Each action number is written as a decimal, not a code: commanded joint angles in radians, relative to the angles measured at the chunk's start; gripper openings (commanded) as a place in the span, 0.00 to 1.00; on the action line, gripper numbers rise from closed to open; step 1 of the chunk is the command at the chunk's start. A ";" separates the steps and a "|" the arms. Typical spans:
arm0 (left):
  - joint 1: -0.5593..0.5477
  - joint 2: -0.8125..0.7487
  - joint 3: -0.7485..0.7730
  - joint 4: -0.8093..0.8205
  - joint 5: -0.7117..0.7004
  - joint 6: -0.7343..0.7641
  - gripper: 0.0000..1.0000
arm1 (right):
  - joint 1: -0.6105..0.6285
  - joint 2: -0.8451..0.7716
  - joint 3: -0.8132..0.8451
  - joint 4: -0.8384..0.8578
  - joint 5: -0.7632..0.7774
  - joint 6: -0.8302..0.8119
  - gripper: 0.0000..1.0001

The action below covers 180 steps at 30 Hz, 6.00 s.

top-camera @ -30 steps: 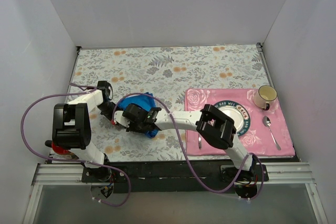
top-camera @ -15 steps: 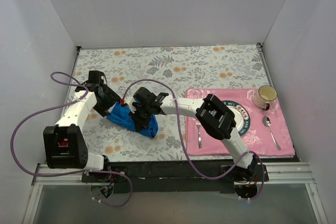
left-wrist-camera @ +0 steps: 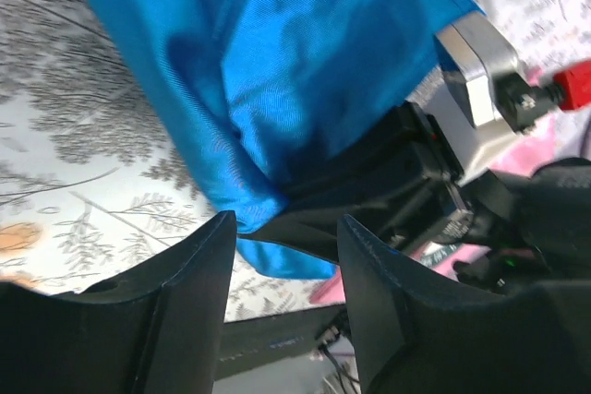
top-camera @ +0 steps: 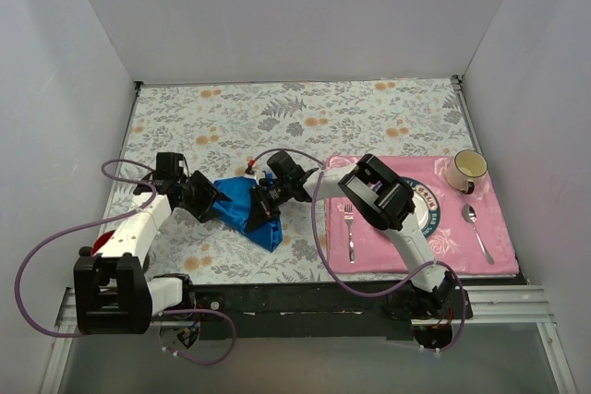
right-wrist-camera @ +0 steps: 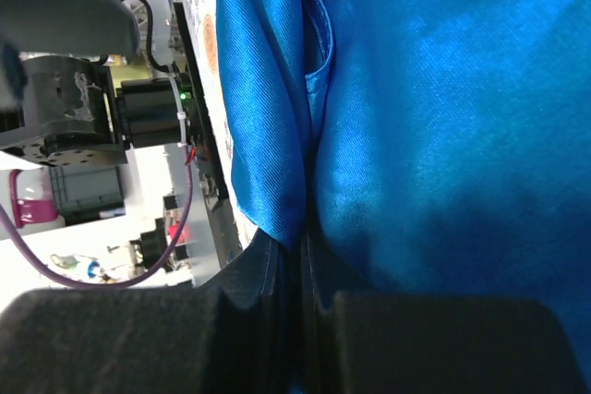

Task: Fold the napkin, place the utensils inside, and roll it up
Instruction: Roll the napkin with the utensil

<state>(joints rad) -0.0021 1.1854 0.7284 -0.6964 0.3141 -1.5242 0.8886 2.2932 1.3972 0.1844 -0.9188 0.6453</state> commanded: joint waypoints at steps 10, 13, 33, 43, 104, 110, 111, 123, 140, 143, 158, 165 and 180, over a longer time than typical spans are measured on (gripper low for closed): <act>0.001 0.077 -0.132 0.305 0.131 -0.057 0.37 | -0.007 -0.015 -0.027 -0.028 0.075 0.014 0.24; 0.001 0.121 -0.142 0.314 0.070 -0.024 0.36 | -0.005 -0.040 -0.014 -0.098 0.098 -0.042 0.29; 0.001 0.318 -0.073 0.347 0.039 0.068 0.34 | 0.001 -0.298 -0.026 -0.579 0.403 -0.529 0.59; 0.001 0.352 -0.080 0.356 0.040 0.073 0.33 | 0.024 -0.296 0.046 -0.623 0.435 -0.584 0.57; -0.006 0.316 0.360 -0.023 -0.375 0.009 0.72 | 0.242 -0.139 0.056 -0.470 0.769 -0.406 0.14; -0.041 0.338 0.387 -0.230 -0.466 -0.073 0.89 | 0.199 -0.153 -0.043 -0.307 0.614 -0.256 0.16; -0.044 0.306 0.364 -0.235 -0.442 -0.071 0.89 | 0.193 -0.150 -0.047 -0.297 0.579 -0.240 0.15; -0.108 0.180 0.086 -0.035 -0.184 -0.019 0.57 | 0.142 -0.135 -0.158 -0.059 0.376 -0.070 0.20; -0.107 0.323 0.123 0.139 -0.101 0.147 0.36 | 0.130 -0.147 -0.162 -0.091 0.353 -0.147 0.19; -0.107 0.205 0.109 0.137 -0.164 0.162 0.59 | 0.128 -0.152 -0.181 -0.066 0.348 -0.150 0.15; -0.093 -0.056 -0.026 0.328 -0.008 0.026 0.34 | 0.085 -0.164 -0.242 -0.023 0.316 -0.210 0.11; 0.001 -0.041 -0.256 0.775 0.272 -0.106 0.12 | 0.049 -0.176 -0.286 0.041 0.311 -0.132 0.11; 0.047 0.247 -0.445 1.344 0.359 -0.180 0.08 | -0.007 -0.161 -0.288 0.041 0.228 -0.142 0.12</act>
<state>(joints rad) 0.0376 1.3582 0.3141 0.4706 0.6518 -1.6985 0.9024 2.0975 1.1088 0.3408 -0.7391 0.5789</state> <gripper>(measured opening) 0.090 0.184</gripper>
